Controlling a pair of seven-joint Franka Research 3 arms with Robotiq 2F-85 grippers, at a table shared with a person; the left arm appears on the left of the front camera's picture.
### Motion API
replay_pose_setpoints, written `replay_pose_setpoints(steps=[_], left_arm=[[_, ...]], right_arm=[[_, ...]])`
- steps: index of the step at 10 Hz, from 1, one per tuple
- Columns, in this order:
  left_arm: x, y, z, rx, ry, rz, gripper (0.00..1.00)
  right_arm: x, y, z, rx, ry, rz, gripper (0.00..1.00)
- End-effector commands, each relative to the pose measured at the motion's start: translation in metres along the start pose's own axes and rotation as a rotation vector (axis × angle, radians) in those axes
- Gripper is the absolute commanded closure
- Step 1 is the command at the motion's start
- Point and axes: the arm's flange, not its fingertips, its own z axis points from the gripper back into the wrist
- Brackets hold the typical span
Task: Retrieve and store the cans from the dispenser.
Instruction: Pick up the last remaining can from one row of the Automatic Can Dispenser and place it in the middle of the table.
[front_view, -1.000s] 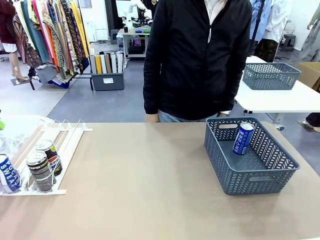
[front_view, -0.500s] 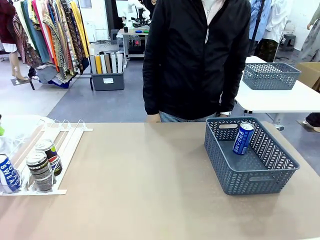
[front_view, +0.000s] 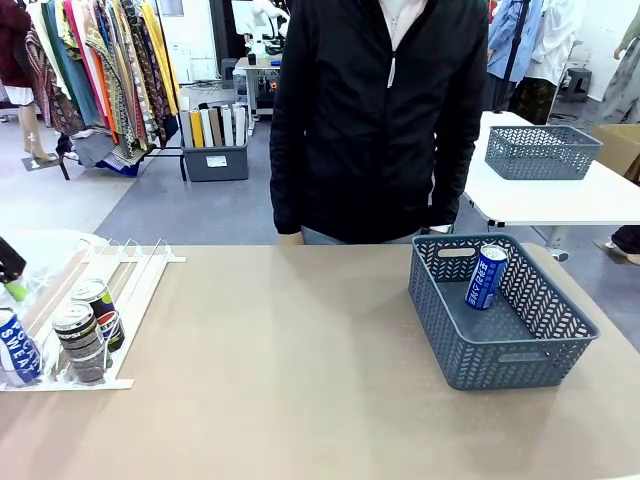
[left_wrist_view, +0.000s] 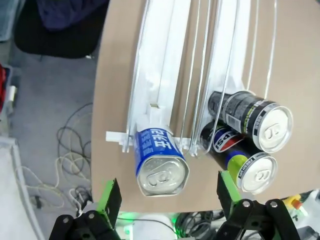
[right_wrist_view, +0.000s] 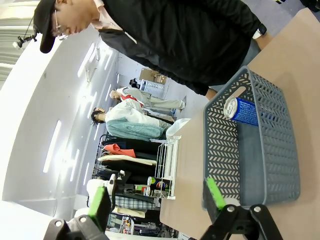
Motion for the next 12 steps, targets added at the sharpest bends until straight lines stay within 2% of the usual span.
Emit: replay_pose_setpoints(steps=[1,2,4,8,9,10,11,12], left_arm=[[0.001,-0.005,-0.016,0.015,0.055,0.033,0.0],[0.0,-0.002,-0.026,0.072,0.087,0.075,0.0],[0.001,-0.006,-0.049,0.105,0.135,0.093,0.0],[0.002,-0.007,-0.056,0.113,0.115,0.11,0.0],[0.003,-0.007,-0.057,0.126,0.104,0.11,0.12],[0.003,-0.005,-0.055,0.123,0.104,0.116,0.69],[0.002,-0.006,-0.056,0.121,0.106,0.113,1.0],[0.003,-0.005,-0.056,0.116,0.1,0.111,1.0]], right_arm=[[0.002,0.003,-0.001,0.017,-0.008,0.006,0.0],[0.002,0.003,-0.001,0.017,-0.008,0.006,0.0],[0.002,0.003,-0.001,0.017,-0.008,0.006,0.0],[0.002,0.003,-0.001,0.017,-0.008,0.006,0.0],[0.002,0.003,-0.001,0.017,-0.008,0.006,0.0],[0.002,0.003,-0.001,0.017,-0.008,0.006,0.0],[0.002,0.003,-0.001,0.017,-0.008,0.006,0.0],[0.002,0.003,-0.001,0.017,-0.008,0.006,0.0]])
